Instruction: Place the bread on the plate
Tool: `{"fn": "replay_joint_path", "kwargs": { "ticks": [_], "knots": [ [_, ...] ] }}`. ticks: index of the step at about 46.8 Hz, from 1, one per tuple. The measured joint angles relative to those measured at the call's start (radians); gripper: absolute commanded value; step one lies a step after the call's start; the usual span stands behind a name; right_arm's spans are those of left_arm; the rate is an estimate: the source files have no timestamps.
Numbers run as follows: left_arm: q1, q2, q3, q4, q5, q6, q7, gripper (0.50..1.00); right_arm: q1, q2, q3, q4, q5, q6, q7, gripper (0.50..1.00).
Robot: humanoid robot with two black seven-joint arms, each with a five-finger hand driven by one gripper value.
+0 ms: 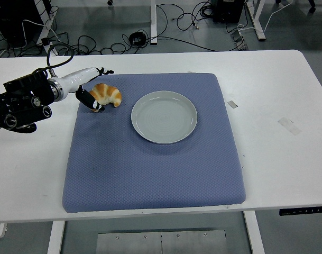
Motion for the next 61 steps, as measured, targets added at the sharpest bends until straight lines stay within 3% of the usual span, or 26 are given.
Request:
{"fn": "replay_joint_path", "kwargs": {
  "ticks": [15, 20, 23, 27, 30, 32, 33, 38, 49, 61],
  "knots": [
    [0.04, -0.054, -0.001, 0.108, -0.001, 0.001, -0.01, 0.937, 0.0, 0.0, 0.0, 0.0, 0.0, 0.0, 0.0, 1.0],
    [0.05, -0.073, -0.002, 0.122, -0.001, 0.001, -0.011, 0.899, 0.0, 0.0, 0.0, 0.0, 0.0, 0.0, 0.0, 1.0],
    [0.055, -0.076, -0.002, 0.128, -0.001, 0.001, -0.012, 0.807, 0.0, 0.0, 0.0, 0.0, 0.0, 0.0, 0.0, 1.0],
    [0.063, -0.088, -0.001, 0.145, -0.001, 0.001, -0.015, 0.757, 0.0, 0.0, 0.0, 0.0, 0.0, 0.0, 0.0, 1.0],
    [0.069, -0.104, 0.001, 0.163, -0.001, 0.001, -0.02, 0.601, 0.0, 0.0, 0.0, 0.0, 0.0, 0.0, 0.0, 1.0],
    [0.074, -0.115, 0.001, 0.173, -0.001, 0.004, -0.022, 0.568, 0.0, 0.0, 0.0, 0.0, 0.0, 0.0, 0.0, 1.0],
    [0.075, -0.12, 0.001, 0.176, 0.0, 0.005, -0.022, 0.507, 0.0, 0.0, 0.0, 0.0, 0.0, 0.0, 0.0, 1.0],
    [0.073, -0.13, -0.004, 0.181, 0.0, 0.008, -0.024, 0.5, 0.0, 0.0, 0.0, 0.0, 0.0, 0.0, 0.0, 1.0],
    [-0.026, -0.109, -0.016, 0.157, -0.015, -0.006, -0.026, 0.5, 0.0, 0.0, 0.0, 0.0, 0.0, 0.0, 0.0, 1.0],
    [-0.092, -0.065, -0.012, 0.016, -0.015, -0.012, -0.016, 0.5, 0.0, 0.0, 0.0, 0.0, 0.0, 0.0, 0.0, 1.0]
  ]
}}
